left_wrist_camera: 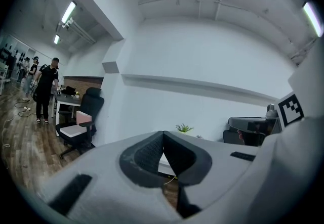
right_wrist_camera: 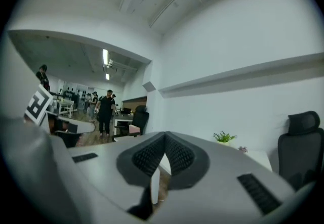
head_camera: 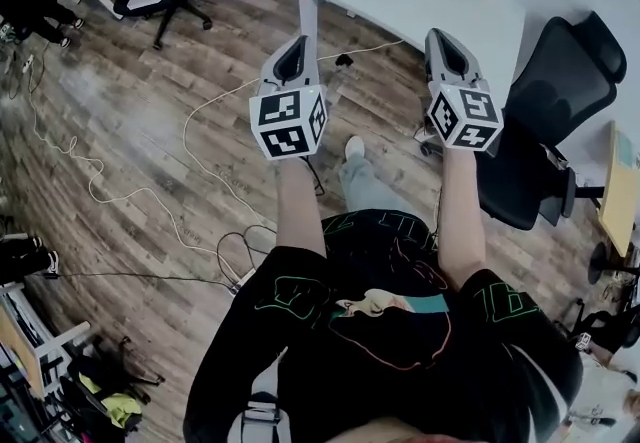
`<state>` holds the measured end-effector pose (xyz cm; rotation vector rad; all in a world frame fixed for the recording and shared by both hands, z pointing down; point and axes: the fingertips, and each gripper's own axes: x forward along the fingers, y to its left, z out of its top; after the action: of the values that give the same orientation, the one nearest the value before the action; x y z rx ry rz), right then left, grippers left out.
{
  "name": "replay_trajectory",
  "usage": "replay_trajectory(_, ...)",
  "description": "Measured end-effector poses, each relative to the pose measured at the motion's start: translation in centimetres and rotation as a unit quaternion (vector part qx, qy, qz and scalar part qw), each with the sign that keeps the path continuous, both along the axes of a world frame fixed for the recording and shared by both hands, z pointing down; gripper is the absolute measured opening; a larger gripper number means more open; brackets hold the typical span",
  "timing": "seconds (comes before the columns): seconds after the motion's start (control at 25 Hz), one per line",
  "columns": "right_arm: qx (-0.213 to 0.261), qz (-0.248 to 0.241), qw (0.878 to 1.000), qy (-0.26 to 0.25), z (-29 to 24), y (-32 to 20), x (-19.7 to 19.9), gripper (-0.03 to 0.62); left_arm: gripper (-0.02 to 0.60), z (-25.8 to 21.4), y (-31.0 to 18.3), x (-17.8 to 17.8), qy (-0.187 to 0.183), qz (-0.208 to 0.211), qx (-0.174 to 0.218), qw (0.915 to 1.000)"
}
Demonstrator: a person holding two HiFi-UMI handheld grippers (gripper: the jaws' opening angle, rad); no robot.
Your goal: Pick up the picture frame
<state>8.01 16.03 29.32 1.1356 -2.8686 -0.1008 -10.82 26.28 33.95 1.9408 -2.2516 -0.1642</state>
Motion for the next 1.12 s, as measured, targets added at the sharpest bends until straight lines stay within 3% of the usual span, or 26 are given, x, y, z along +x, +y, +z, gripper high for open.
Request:
replay_trajectory(0.6,-0.049,0.028,0.998,0.016,3.8,-11.8,0.3,0.005,0.008,2.6,-12.6,0.1,0.004,0.033,-0.049,0.9982)
replay_trajectory(0.76,-0.054,0.054,0.996,0.042,5.3,-15.7,1.5,0.005,0.008,3.3,-16.2,0.9,-0.02,0.052,-0.078,0.9954)
replay_trajectory(1.12,-0.099,0.08,0.991,0.029,8.1,-23.2,2.3,0.005,0.008,3.7,-23.7,0.9,-0.072,0.076,-0.115,0.9879)
